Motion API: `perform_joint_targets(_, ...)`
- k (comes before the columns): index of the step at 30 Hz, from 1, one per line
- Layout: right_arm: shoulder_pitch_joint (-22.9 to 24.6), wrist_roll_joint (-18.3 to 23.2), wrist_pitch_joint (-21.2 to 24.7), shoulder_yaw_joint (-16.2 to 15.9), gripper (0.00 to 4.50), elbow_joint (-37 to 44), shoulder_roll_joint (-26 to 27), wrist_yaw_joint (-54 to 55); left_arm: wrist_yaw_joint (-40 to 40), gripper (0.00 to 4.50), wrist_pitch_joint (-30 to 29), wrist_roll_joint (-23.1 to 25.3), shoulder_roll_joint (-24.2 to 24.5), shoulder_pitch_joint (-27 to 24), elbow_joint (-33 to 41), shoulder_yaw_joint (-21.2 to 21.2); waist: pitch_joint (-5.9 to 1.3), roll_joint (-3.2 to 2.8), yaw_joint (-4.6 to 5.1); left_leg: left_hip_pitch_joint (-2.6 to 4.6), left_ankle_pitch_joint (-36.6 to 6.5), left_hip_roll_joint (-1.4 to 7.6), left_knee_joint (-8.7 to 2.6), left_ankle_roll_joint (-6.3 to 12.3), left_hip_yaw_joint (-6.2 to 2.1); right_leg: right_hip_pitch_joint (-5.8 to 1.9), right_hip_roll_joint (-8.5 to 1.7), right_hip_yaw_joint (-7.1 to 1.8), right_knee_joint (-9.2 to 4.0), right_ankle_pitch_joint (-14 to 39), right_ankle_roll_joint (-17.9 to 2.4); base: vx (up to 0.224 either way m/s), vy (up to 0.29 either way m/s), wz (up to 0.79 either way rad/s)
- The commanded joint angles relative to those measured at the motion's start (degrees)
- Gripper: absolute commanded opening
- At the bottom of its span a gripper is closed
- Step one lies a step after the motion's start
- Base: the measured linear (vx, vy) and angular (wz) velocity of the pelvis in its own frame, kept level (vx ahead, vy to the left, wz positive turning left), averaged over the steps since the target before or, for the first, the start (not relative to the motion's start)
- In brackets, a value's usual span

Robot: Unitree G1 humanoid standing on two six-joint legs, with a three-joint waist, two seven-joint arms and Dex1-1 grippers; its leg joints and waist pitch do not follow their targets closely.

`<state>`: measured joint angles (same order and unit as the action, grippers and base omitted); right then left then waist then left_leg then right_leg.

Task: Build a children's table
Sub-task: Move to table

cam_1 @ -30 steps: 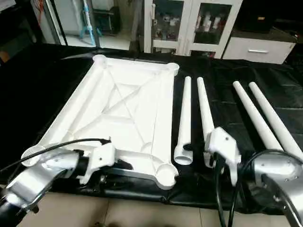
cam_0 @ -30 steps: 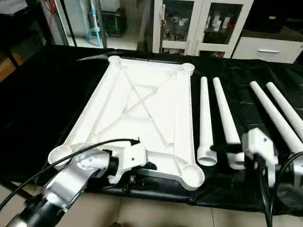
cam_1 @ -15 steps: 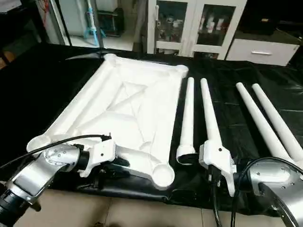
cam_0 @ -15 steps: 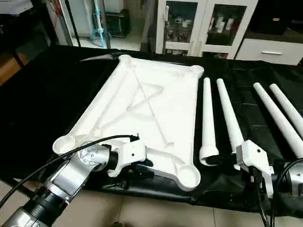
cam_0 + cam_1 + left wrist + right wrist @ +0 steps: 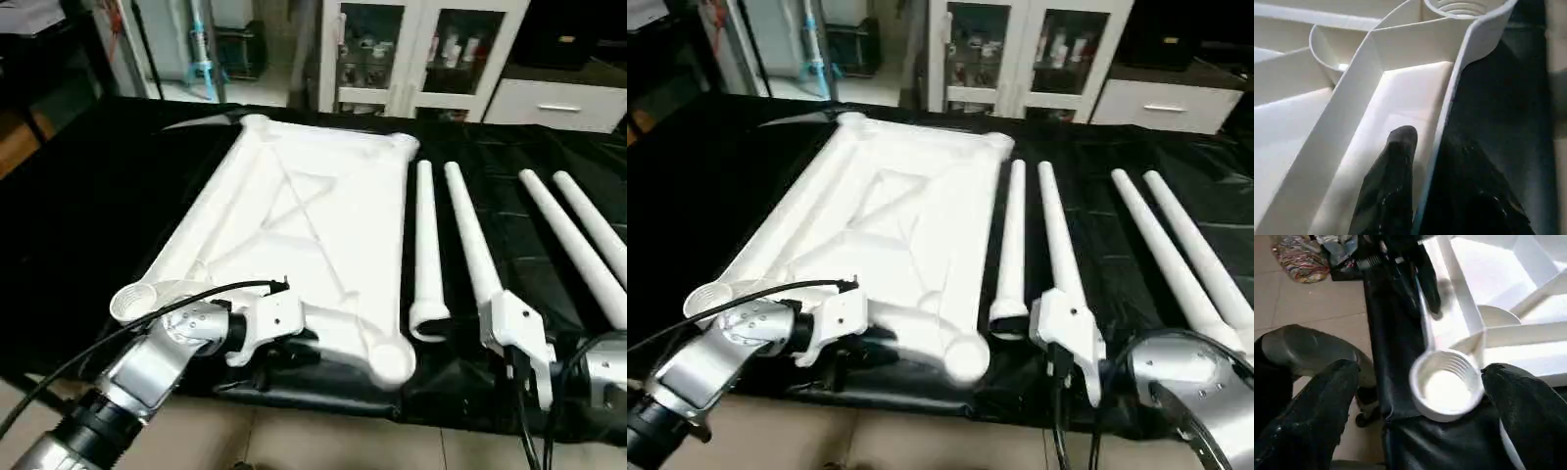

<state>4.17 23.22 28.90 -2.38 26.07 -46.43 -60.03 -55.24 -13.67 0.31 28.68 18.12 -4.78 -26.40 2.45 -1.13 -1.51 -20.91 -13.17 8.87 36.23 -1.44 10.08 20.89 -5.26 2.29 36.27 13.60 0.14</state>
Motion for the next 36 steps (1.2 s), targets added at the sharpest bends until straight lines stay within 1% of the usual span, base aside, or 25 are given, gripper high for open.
perform_joint_targets(1,-1.2,-1.5,-1.1,-0.5,4.5,-1.0,0.8,1.7,6.7,0.75,-4.4,2.2,0.1,-0.7,-1.0,4.2,-2.14,0.79,0.15,0.3,-12.5,4.54,-5.9,1.7,-2.13,-1.54,-3.91,-2.5,-5.04,10.5,-12.8,0.0,0.0,0.0)
perform_joint_targets(2,-1.2,-1.5,-1.1,-0.6,4.5,-1.0,0.9,1.8,6.8,0.75,-4.5,2.3,0.1,-0.7,-0.9,4.2,-2.03,0.82,0.55,-0.03,-12.8,4.43,-6.03,1.38,-2.3,-1.65,-3.81,-2.39,-5.14,11.9,-12.2,0.0,0.0,0.0)
perform_joint_targets(3,-1.6,-2.0,-1.4,-0.9,4.5,-1.4,1.5,2.3,8.1,0.75,-5.5,3.2,0.2,-1.5,0.1,4.2,-2.06,0.82,0.69,-0.07,-13.2,4.42,-6.05,1.23,-2.36,-1.67,-3.77,-2.37,-5.17,12.6,-11.9,0.0,0.0,0.0)
perform_joint_targets(5,-1.9,-2.3,-1.6,-1.2,4.5,-1.7,2.1,3.0,9.5,0.75,-6.5,3.7,-0.1,-2.3,1.0,4.5,-1.97,1.62,1.49,-0.21,-13.7,4.33,-5.95,1.53,-2.36,-1.49,-3.85,-2.43,-5.54,14.8,-11.0,0.0,0.0,0.0)
perform_joint_targets(6,-2.2,-2.7,-1.8,-1.3,4.5,-1.9,2.5,3.6,10.3,0.75,-7.5,4.0,-0.3,-2.7,1.5,4.6,-2.08,1.4,1.58,-0.16,-13.3,4.33,-5.89,1.58,-2.41,-1.47,-3.89,-2.46,-5.38,14.6,-11.1,0.0,0.0,0.0)
perform_joint_targets(7,-2.5,-2.9,-1.8,-1.4,4.5,-2.2,2.8,4.3,11.1,0.75,-8.1,4.5,-0.3,-3.0,1.9,4.6,-2.09,1.47,1.8,-0.09,-12.6,4.35,-5.85,1.91,-2.35,-1.32,-3.8,-2.49,-5.49,13.6,-11.3,0.0,0.0,0.0)
perform_joint_targets(8,-3.0,-3.8,-2.5,-1.6,4.5,-2.8,3.2,5.3,12.7,0.75,-9.7,5.5,-0.5,-3.4,2.5,4.8,-2.15,1.46,1.84,0.07,-11.6,4.44,-5.83,2.15,-2.26,-1.2,-3.7,-2.49,-5.38,11.9,-11.7,0.0,0.0,0.0)
perform_joint_targets(9,-3.1,-4.1,-2.7,-1.7,4.5,-3.0,3.4,5.6,13.1,0.75,-10.1,5.9,-0.5,-3.5,2.7,4.8,-2.13,1.41,1.85,0.03,-11.0,4.48,-5.85,2.32,-2.25,-1.23,-3.72,-2.5,-5.33,10.9,-11.9,0.0,0.0,0.0)
perform_joint_targets(11,-3.7,-4.9,-2.7,-1.7,4.5,-3.9,4.1,6.8,15.9,0.75,-11.6,7.2,-1.2,-4.1,3.4,5.3,-2.24,1.34,1.86,0.03,-8.8,4.45,-5.72,3.21,-2.14,-1.38,-3.59,-2.44,-5.02,6.5,-13.1,0.0,0.0,0.0)
perform_joint_targets(12,-4.0,-5.2,-2.6,-1.7,4.5,-4.3,4.4,7.3,17.4,0.75,-12.3,7.0,-2.1,-4.3,3.9,5.7,-2.29,1.6,1.87,0.04,-8.4,4.44,-5.68,3.5,-2.09,-1.44,-3.6,-2.43,-4.99,5.7,-13.4,0.0,0.0,0.0)
perform_joint_targets(13,-4.1,-5.4,-2.7,-1.7,4.5,-4.4,4.5,7.5,17.7,0.75,-12.4,6.9,-2.4,-4.4,4.1,5.7,-2.29,1.53,1.8,-0.02,-7.6,4.42,-5.62,3.91,-2.09,-1.53,-3.62,-2.41,-4.85,4.3,-13.9,0.0,0.0,0.0)
perform_joint_targets(17,-5.2,-6.8,-2.8,-1.8,4.5,-5.8,5.5,9.9,19.2,0.75,-15.0,7.9,-2.9,-4.5,4.8,5.2,-2.15,1.59,1.73,0.02,-8.5,4.37,-5.66,4.27,-2.02,-1.53,-3.66,-2.39,-5.03,5.9,-13.9,0.0,0.0,0.0)
perform_joint_targets(19,-6.0,-7.8,-3.0,-1.6,4.5,-6.8,6.3,11.7,20.1,0.75,-16.9,8.1,-3.4,-4.5,5.2,5.3,-2.06,1.34,1.88,0.2,-9.5,4.4,-5.76,3.39,-2.0,-1.33,-3.55,-2.41,-5.21,7.4,-14.1,0.0,0.0,0.0)
perform_joint_targets(22,-6.7,-8.4,-2.3,-1.3,4.5,-7.7,7.0,13.5,20.3,0.75,-17.6,8.6,-3.7,-4.2,5.6,4.9,-1.99,1.34,1.81,0.14,-10.4,4.35,-5.89,2.9,-2.07,-1.36,-3.49,-2.43,-5.32,8.5,-13.5,0.0,0.0,0.0)
perform_joint_targets(24,-6.8,-8.6,-2.2,-1.1,4.5,-7.9,7.4,14.1,20.6,0.75,-17.5,8.4,-4.1,-4.1,6.0,4.8,-2.05,1.1,1.78,0.25,-10.5,4.38,-5.89,2.65,-2.09,-1.32,-3.46,-2.46,-5.26,7.9,-13.4,0.0,0.0,0.0)
perform_joint_targets(25,-6.8,-8.5,-2.2,-1.0,4.5,-7.8,7.7,14.3,20.7,0.75,-17.3,8.1,-4.4,-4.0,6.1,4.7,-2.07,1.24,1.83,0.17,-10.5,4.35,-5.88,2.63,-2.06,-1.38,-3.44,-2.48,-5.24,7.3,-13.4,0.0,0.0,0.0)
perform_joint_targets(26,-6.7,-8.7,-1.7,-0.7,4.5,-7.6,8.1,15.1,21.2,0.75,-16.9,7.7,-5.3,-3.7,6.4,4.6,-2.09,1.02,1.8,0.19,-10.4,4.37,-5.89,2.62,-2.07,-1.39,-3.45,-2.49,-5.22,6.6,-13.6,0.0,0.0,0.0)
perform_joint_targets(28,-6.7,-8.7,-1.6,-0.6,4.5,-7.6,8.4,15.6,21.6,0.75,-18.4,6.8,-6.7,-3.6,7.1,5.1,-2.13,1.08,1.78,0.2,-10.0,4.43,-5.9,2.56,-2.06,-1.47,-3.45,-2.48,-5.1,5.5,-13.9,0.0,0.0,0.0)
perform_joint_targets(29,-6.7,-8.7,-1.6,-0.5,4.5,-7.6,8.5,15.8,21.8,0.75,-18.8,6.9,-7.0,-3.4,7.3,5.0,-2.18,0.88,1.69,0.25,-9.7,4.4,-5.84,2.63,-2.07,-1.47,-3.45,-2.48,-5.08,5.0,-14.0,0.0,0.0,0.0)
perform_joint_targets(30,-6.7,-8.7,-1.4,-0.5,4.5,-7.6,8.6,16.0,21.9,0.75,-19.1,6.9,-7.3,-3.3,7.5,4.8,-2.21,1.04,1.68,0.17,-9.2,4.36,-5.77,2.92,-2.04,-1.55,-3.47,-2.49,-5.02,3.9,-14.2,0.0,0.0,0.0)
perform_joint_targets(31,-6.7,-8.7,-1.4,-0.5,4.5,-7.6,8.6,16.0,21.9,0.75,-19.1,6.9,-7.3,-3.3,7.5,4.8,-2.23,1.02,1.64,0.11,-8.8,4.31,-5.74,3.2,-2.03,-1.62,-3.47,-2.48,-5.01,3.6,-14.3,0.0,0.0,0.0)
perform_joint_targets(32,-6.7,-8.7,-1.0,-0.4,4.5,-7.5,8.7,16.4,22.0,1.31,-19.6,6.2,-8.1,-3.2,8.0,5.2,-2.25,1.01,1.67,0.12,-8.7,4.3,-5.72,3.38,-1.99,-1.66,-3.46,-2.47,-5.02,3.5,-14.3,0.0,0.0,0.0)
perform_joint_targets(33,-6.7,-8.8,-0.8,-0.3,4.5,-7.4,8.7,16.7,22.0,1.45,-19.8,5.9,-8.5,-3.1,8.2,5.3,-2.23,0.89,1.59,0.16,-8.6,4.32,-5.71,3.41,-2.0,-1.65,-3.51,-2.49,-5.03,3.5,-14.5,0.0,0.0,0.0)
perform_joint_targets(35,-6.9,-8.7,-0.3,-0.2,4.5,-7.5,8.8,17.3,22.0,1.48,-20.2,5.8,-8.9,-2.9,8.1,5.3,-2.25,0.91,1.53,0.2,-8.4,4.35,-5.66,3.59,-1.97,-1.63,-3.46,-2.46,-5.05,3.1,-14.6,0.0,0.0,0.0)
perform_joint_targets(36,-7.0,-8.9,-0.2,-0.2,4.5,-7.6,9.0,17.7,22.1,1.57,-20.0,6.3,-8.7,-2.7,7.6,5.1,-2.33,0.76,1.41,0.21,-7.9,4.35,-5.59,3.75,-2.0,-1.67,-3.46,-2.47,-4.93,2.3,-14.8,0.0,0.0,0.0)
